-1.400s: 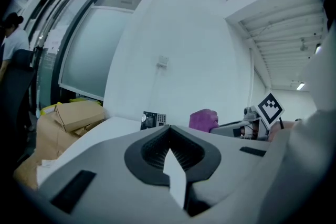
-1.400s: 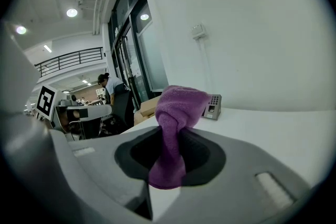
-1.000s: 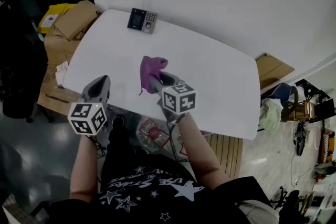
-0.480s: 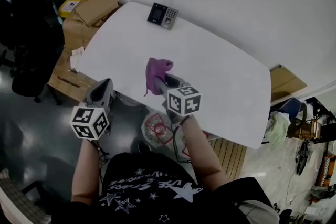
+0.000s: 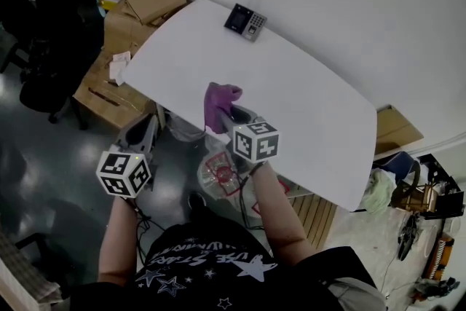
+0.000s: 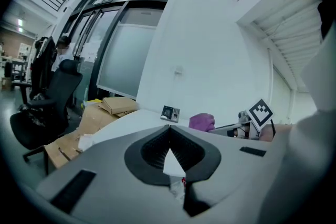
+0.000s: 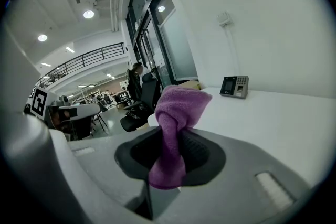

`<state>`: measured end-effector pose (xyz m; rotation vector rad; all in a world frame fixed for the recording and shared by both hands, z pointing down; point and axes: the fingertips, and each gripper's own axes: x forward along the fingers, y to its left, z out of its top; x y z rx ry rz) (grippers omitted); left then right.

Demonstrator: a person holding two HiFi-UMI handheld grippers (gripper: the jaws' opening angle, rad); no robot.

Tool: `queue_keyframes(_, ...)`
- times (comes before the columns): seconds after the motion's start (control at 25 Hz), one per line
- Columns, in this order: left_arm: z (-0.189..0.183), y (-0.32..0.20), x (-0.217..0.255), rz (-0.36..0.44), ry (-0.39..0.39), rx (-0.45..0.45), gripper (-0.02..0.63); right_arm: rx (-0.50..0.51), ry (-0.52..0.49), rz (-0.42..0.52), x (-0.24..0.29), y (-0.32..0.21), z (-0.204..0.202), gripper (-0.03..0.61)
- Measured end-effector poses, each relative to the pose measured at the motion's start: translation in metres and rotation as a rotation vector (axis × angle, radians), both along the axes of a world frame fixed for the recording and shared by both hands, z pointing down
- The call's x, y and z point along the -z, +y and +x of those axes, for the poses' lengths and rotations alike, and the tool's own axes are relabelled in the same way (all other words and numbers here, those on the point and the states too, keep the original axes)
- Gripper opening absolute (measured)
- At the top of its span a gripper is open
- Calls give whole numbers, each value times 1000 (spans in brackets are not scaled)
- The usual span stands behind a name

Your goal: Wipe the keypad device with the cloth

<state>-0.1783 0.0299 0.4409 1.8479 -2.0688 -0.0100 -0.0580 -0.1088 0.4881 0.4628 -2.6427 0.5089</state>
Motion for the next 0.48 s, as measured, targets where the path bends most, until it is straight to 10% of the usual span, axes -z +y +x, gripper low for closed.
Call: queue_keyframes(0.48, 34, 93, 18, 25, 4, 26, 6, 41, 1, 34, 29, 88, 28, 92)
